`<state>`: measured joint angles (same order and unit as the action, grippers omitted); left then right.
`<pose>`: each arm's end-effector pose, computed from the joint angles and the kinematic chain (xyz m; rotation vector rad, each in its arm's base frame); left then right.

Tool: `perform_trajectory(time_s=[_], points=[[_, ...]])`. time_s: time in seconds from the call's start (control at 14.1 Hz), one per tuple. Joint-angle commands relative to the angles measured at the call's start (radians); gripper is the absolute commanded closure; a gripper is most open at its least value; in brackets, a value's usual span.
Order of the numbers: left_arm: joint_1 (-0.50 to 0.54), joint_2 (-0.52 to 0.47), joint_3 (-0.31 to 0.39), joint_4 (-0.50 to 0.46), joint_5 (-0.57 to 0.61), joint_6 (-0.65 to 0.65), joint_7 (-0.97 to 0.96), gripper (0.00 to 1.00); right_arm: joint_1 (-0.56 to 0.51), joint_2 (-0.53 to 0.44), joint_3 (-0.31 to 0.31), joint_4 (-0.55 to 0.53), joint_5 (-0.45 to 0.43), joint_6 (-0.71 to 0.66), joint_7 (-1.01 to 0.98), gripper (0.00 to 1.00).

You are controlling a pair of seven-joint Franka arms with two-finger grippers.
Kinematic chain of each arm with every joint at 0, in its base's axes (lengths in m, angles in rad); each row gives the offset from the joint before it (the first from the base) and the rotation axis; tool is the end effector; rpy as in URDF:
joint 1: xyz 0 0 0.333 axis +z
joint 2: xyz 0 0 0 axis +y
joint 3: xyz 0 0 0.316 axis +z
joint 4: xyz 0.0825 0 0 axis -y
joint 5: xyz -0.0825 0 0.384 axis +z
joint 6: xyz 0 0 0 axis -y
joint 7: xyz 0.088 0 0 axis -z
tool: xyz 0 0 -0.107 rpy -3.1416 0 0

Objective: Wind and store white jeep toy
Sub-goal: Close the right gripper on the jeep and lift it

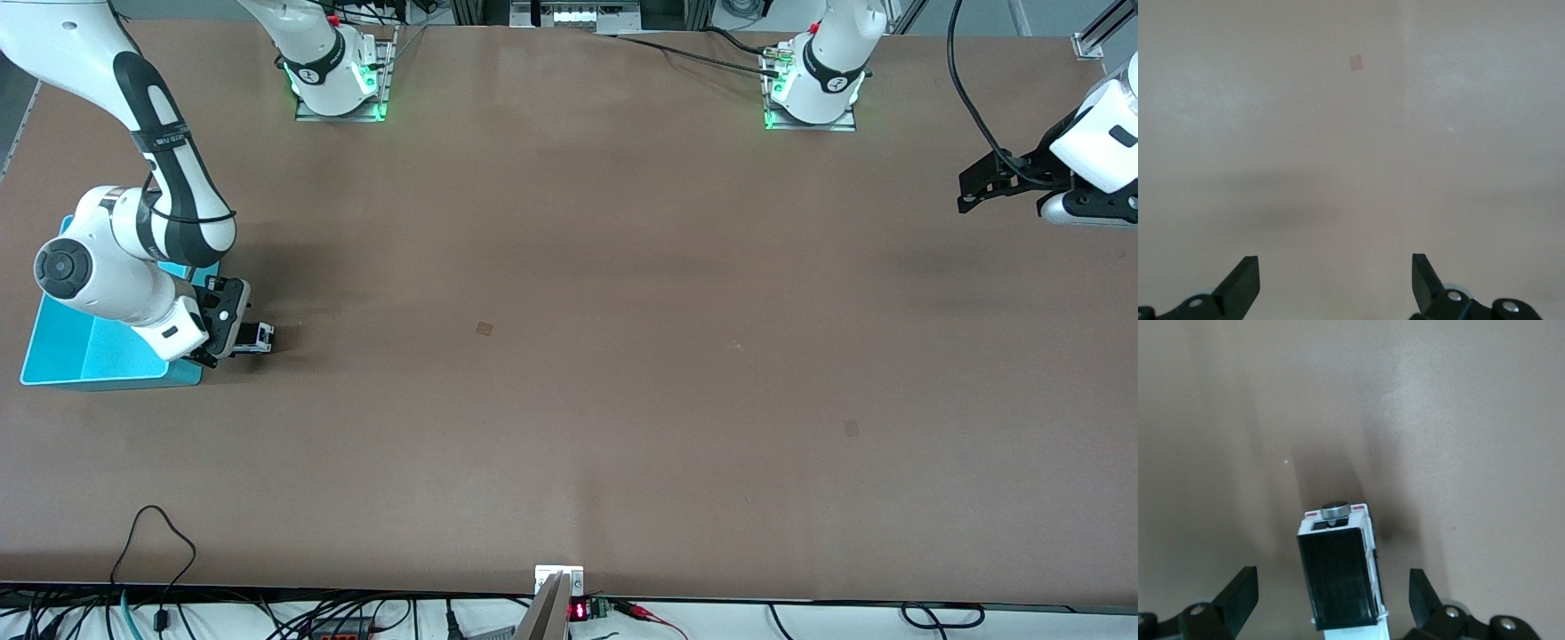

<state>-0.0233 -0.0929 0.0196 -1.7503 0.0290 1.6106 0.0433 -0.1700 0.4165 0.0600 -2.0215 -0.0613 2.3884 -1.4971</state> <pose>0.5254 0.0015 0.5933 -3.1136 0.0762 0.0737 0.5935 -0.0669 0.2384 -2.3556 -2.0418 0.0708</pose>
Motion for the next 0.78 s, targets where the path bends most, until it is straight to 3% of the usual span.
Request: perform_trajectory(time_s=[0.0,0.43,0.5,0.64,0.71], points=[[0.006,0.015,-0.001,0.031,-0.006,-0.023,0.017,0.0,-0.036,0.002,0.011,-0.042,-0.015,0.067,-0.043,0.0],[0.005,0.015,-0.001,0.032,-0.006,-0.024,0.017,0.0,-0.046,0.034,0.011,-0.056,-0.014,0.132,-0.043,0.0],[0.003,0.015,-0.001,0.032,-0.006,-0.024,0.017,0.0,-0.045,0.033,0.011,-0.056,-0.015,0.132,-0.045,0.06],[0.005,0.015,-0.001,0.032,-0.006,-0.024,0.017,0.0,-0.042,0.033,0.011,-0.056,-0.015,0.13,-0.045,0.53],[0.005,0.015,-0.001,0.031,-0.006,-0.024,0.017,0.0,-0.042,0.034,0.012,-0.056,-0.015,0.13,-0.046,0.71]])
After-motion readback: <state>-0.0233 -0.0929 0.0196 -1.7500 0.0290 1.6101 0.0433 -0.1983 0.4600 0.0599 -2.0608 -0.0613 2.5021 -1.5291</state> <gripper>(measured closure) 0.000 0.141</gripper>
